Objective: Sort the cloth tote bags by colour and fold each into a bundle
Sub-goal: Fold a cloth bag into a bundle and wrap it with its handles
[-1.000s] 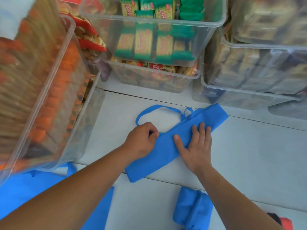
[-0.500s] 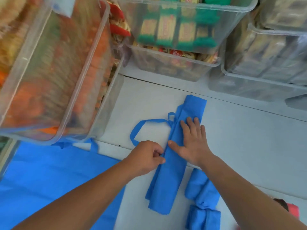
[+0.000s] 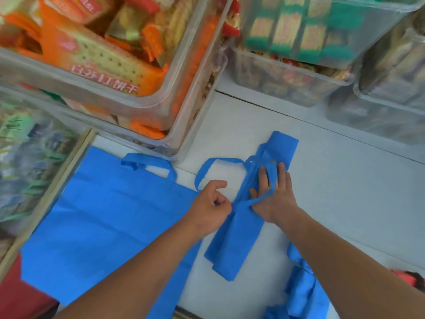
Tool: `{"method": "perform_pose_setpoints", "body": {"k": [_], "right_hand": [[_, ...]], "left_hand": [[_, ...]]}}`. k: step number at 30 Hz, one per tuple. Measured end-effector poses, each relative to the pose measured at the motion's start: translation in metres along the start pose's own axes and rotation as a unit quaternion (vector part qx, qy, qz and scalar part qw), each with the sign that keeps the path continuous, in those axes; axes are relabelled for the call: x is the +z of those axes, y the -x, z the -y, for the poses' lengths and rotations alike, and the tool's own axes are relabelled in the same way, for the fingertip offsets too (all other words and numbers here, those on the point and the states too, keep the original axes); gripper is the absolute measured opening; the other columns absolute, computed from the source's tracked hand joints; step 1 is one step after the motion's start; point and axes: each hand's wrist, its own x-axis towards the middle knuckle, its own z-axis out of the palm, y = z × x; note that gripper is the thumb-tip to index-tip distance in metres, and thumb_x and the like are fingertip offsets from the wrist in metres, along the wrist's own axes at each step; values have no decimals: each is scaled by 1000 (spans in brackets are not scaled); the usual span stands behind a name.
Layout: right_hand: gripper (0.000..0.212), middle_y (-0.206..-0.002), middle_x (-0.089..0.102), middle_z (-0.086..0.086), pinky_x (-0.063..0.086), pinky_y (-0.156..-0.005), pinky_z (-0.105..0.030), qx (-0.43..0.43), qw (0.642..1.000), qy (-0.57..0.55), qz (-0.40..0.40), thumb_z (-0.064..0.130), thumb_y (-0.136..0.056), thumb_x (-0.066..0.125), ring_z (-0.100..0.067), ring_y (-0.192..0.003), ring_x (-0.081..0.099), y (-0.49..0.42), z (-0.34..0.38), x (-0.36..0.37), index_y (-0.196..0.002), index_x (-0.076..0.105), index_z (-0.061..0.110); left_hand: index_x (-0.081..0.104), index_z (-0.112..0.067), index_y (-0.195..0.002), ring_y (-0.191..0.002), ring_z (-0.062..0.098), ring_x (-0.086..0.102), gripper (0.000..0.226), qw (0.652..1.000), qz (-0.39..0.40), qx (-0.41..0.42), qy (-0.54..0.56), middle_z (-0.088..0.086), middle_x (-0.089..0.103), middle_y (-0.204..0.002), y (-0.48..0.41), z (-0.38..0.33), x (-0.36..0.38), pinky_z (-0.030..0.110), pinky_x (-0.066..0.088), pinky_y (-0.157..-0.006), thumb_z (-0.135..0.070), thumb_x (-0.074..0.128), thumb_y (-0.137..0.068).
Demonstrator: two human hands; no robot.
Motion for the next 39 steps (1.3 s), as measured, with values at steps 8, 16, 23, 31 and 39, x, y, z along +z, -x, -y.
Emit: {"method": "perform_pose_setpoints", "body": {"k": [8,16,23,31,39], "right_hand": [[71,-161,15,-20,11,-124,-48,-10,1000,16,-25,52,-94,21,-42,-149,10,7,23,-19,-156,25,18],[75,-153,28,-5,28,-118,-38,-81,992,-16,-96,79,-75,61,-27,-144,21,0,1,-33,-132,53,30],[140,-169,-11,13,17,-126,-41,-47,993,-102,-26,90,-52,70,-14,-154,-19,-14,-2,-49,-161,1,36],[145,-169,-9,8,12,-127,-44,-57,997,-46,-38,105,-46,46,-17,-155,-14,-28,-9,-38,-162,0,31],[64,-136,50,0,47,-97,-37,-119,970,-146,-155,57,-79,74,-24,-125,49,24,4,-5,-130,57,21]], "left_hand": [[62,-17,-88,-87,21,55,10,819,-58,467,-329,1,59,-93,34,5,2,35,50,-73,-24,68,-89],[22,-5,-158,-156,32,4,98,822,38,166,-544,18,12,-167,20,44,-16,48,8,-126,-76,31,-91],[36,-17,-155,-155,33,14,71,737,66,392,-547,12,20,-167,35,79,-21,51,22,-124,-11,54,-87],[13,-21,-162,-151,1,-21,76,782,280,289,-475,-10,-8,-167,41,99,-22,31,-8,-126,-41,13,-88],[20,-35,-160,-153,9,-18,74,777,223,322,-494,-4,-5,-169,49,116,-9,40,-2,-127,-70,38,-97]]}}
